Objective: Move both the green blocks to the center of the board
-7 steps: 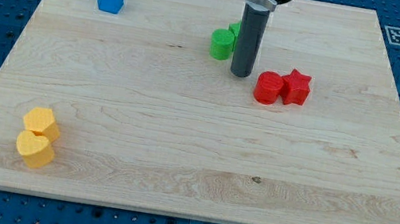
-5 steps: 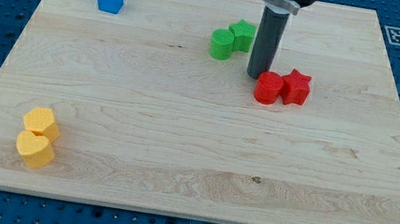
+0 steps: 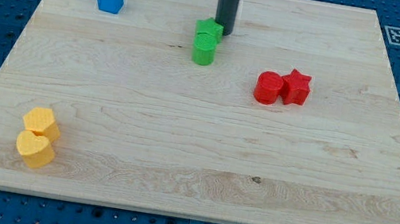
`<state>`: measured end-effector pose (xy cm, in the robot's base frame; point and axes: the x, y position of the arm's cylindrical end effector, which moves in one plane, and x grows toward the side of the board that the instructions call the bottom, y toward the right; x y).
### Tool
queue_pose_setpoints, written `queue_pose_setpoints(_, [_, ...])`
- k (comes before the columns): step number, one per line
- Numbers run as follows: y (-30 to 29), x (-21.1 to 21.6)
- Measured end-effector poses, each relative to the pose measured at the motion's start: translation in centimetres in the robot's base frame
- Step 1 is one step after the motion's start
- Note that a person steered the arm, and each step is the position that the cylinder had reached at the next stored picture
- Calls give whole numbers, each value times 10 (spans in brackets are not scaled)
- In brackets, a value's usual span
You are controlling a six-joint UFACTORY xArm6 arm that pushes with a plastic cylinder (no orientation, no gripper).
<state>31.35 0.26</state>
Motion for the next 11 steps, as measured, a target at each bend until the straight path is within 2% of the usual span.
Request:
queue_pose_setpoints(3, [-58, 10])
queue_pose_setpoints(4, [-61, 38])
queue_pose_setpoints(7, [-61, 46])
queue_pose_setpoints(11, [-60, 77])
